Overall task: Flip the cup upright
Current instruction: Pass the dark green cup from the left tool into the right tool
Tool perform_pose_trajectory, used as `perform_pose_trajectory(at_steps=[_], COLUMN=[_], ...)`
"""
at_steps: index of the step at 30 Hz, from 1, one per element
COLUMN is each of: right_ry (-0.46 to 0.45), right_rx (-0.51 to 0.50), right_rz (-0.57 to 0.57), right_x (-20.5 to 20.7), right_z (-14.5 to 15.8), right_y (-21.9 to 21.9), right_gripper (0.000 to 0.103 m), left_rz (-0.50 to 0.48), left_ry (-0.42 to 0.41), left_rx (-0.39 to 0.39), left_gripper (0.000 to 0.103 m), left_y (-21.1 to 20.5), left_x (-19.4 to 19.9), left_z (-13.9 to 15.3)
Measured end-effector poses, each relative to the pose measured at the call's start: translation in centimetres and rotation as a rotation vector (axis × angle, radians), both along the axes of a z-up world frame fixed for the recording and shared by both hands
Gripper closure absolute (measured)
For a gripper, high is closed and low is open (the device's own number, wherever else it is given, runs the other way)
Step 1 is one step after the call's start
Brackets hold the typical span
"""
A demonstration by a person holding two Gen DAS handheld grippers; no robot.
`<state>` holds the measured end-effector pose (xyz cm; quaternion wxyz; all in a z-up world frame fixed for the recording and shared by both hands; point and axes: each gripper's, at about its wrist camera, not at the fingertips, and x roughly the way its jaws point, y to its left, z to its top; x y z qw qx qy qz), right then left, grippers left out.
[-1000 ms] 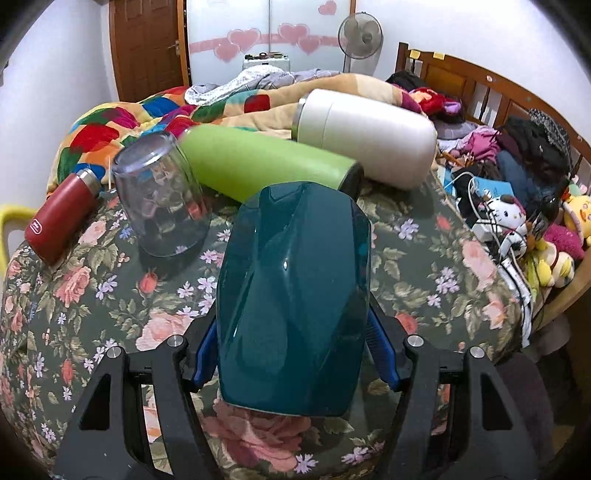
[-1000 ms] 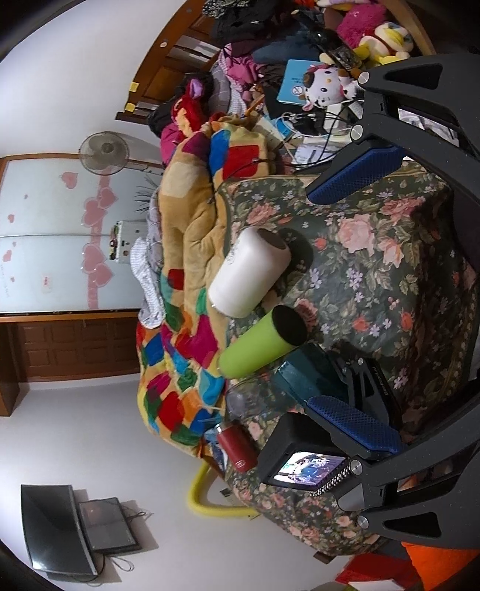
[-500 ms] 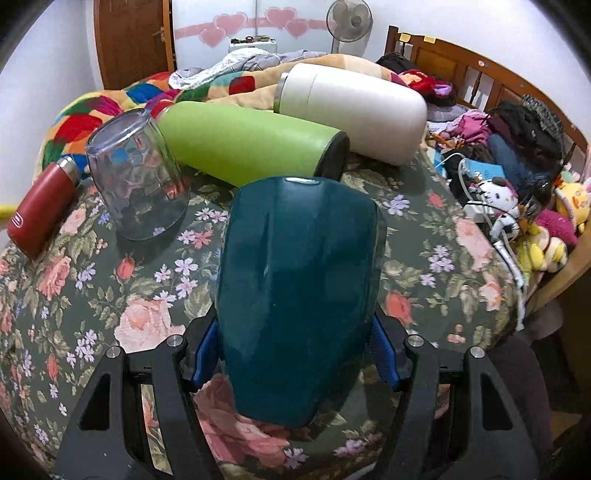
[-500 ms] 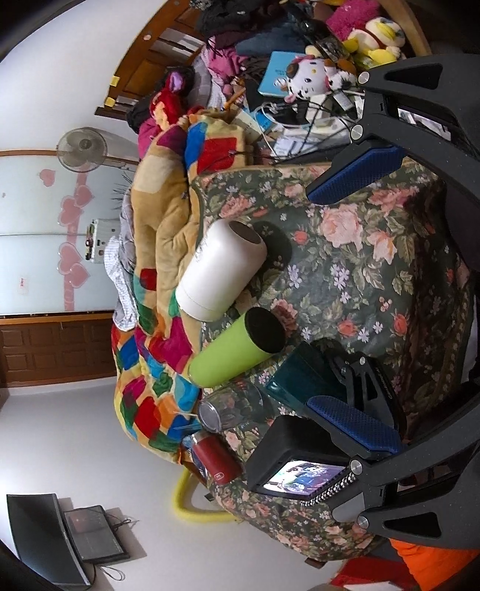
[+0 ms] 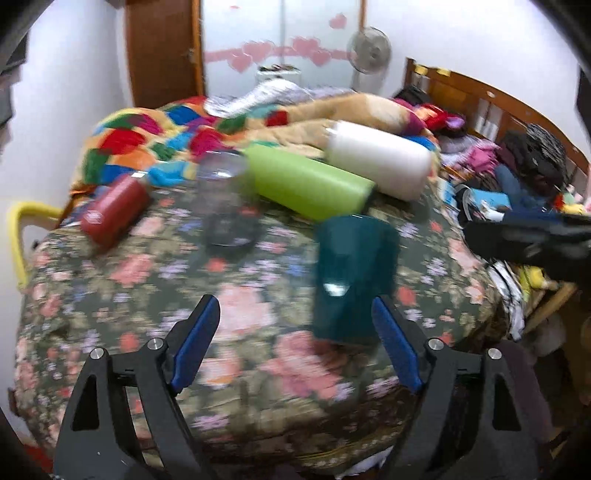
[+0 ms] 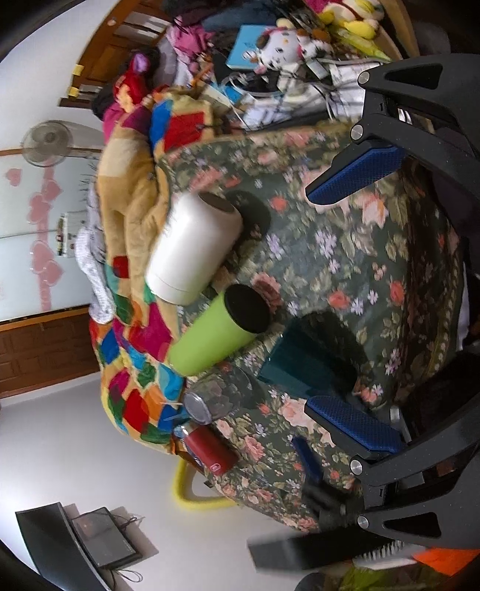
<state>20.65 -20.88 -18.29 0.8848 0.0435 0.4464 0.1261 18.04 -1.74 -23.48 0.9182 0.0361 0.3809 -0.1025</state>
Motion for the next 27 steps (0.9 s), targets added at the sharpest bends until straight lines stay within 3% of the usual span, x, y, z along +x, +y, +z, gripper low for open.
perform_pose_trajectory(at_steps=[8,14,17,20,27], right_ry=[0.187,0.277,0.3,0.328,0.297], right_rx=[0.094,0.14,0.131,0.116,0.04], right_rz=[0.053,0.046,0.041,0.057,0.119], right_x=[3.1,5.2,6.0,6.7,6.2], right_z=[-4.4,-6.3,-7.0,-7.7,-7.1], right_y=[3.4,4.8,5.5,6.2,7.1], right_gripper=[0.017,0.022,0.024,0.031,0.032], left_rz=[0.148,0.196,0.204,0.205,0.201], left_ry=[-0.054,-0.049,-0.046,-0.036,-0.028], left_rx=[0.078,0.038,0.027,0.012,-0.006], left_gripper=[0.019,0.019,0.019,0.019,0.019], left_y=[5.3,7.3,7.4,7.5,7.2], left_x=[-1.3,-1.7,-1.7,-1.6,-1.4], left_z=[0.8,0.5,0.2,-0.1,-0.1])
